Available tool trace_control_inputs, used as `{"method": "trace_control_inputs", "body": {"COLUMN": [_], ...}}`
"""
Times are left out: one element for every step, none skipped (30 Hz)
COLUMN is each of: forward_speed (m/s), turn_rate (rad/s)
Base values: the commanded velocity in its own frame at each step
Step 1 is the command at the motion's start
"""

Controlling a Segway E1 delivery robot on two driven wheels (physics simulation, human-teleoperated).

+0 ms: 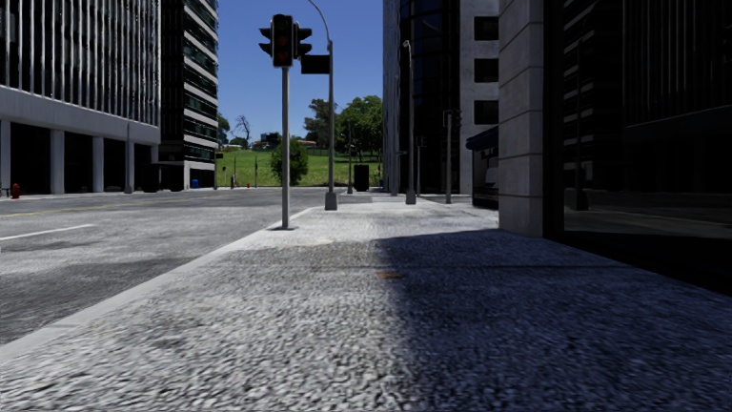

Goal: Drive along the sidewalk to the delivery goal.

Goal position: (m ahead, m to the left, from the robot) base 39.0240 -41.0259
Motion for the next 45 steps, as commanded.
{"method": "trace_control_inputs", "body": {"forward_speed": [2.00, 2.00, 2.00, 2.00, 2.00, 2.00, 2.00, 2.00, 2.00, 2.00, 2.00, 2.00, 2.00, 2.00, 2.00, 2.00, 2.00, 2.00, 2.00, 2.00, 2.00, 2.00, 2.00, 2.00, 2.00, 2.00, 2.00, 2.00, 2.00, 2.00, 2.00, 2.00, 2.00, 2.00, 2.00, 2.00, 2.00, 2.00, 2.00, 2.00, 2.00, 2.00, 2.00, 2.00, 2.00], "turn_rate": [0.00, 0.00, 0.00, 0.00, 0.00, 0.00, 0.00, 0.00, 0.00, 0.00, 0.00, 0.00, 0.00, 0.00, 0.00, 0.00, 0.00, 0.00, 0.00, 0.00, 0.00, 0.00, 0.00, 0.00, 0.00, 0.00, 0.00, 0.00, 0.00, 0.00, -0.45, -0.54, -0.56, -0.56, -0.55, -0.46, -0.32, -0.32, 0.00, 0.00, 0.00, 0.00, 0.00, 0.00, 0.00]}}
